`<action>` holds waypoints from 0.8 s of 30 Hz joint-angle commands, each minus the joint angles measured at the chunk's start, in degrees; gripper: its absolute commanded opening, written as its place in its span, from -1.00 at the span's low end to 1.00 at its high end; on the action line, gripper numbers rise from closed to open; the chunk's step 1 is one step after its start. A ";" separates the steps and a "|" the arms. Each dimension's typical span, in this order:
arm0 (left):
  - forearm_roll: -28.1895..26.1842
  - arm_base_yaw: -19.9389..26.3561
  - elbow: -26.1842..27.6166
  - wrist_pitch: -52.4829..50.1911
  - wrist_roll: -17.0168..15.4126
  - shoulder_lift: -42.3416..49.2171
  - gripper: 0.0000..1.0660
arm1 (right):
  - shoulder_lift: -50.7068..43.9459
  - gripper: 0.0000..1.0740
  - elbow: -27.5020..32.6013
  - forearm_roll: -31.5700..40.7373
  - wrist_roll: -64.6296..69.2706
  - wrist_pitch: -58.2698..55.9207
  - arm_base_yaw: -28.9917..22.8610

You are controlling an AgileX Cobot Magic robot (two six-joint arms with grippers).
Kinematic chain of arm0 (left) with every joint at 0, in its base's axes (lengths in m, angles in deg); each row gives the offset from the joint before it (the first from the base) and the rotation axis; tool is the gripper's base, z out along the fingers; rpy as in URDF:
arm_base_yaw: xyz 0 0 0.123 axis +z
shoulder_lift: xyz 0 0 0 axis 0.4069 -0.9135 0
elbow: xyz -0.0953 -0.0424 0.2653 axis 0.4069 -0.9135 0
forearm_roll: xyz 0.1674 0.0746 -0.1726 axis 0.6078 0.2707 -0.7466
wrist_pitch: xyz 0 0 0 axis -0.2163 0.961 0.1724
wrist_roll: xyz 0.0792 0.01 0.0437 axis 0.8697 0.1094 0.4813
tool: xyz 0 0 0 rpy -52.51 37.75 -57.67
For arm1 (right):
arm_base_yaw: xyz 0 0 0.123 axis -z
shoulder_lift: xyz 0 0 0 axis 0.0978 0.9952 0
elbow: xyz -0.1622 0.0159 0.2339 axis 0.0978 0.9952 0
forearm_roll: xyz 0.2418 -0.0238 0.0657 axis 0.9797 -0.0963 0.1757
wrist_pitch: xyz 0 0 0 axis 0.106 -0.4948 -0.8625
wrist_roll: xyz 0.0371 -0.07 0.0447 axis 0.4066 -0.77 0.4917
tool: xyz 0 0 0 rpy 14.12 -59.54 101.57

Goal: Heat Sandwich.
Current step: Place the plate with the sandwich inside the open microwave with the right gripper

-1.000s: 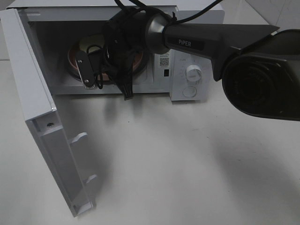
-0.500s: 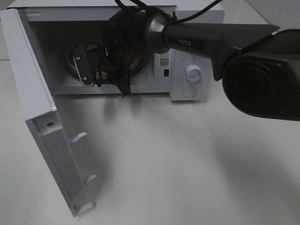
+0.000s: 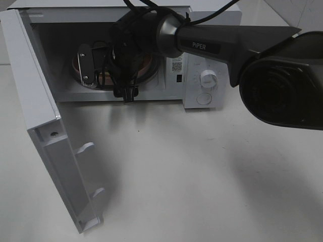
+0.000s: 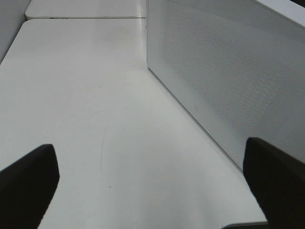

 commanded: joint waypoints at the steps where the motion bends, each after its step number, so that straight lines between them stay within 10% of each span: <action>1: 0.00 -0.06 -0.11 -0.11 -0.34 1.38 0.90 | -0.46 0.51 -0.52 0.40 1.49 0.46 0.23; 24: -0.11 -0.06 -0.11 -0.11 -0.34 1.38 0.90 | -8.94 0.45 13.41 0.74 2.35 7.45 0.06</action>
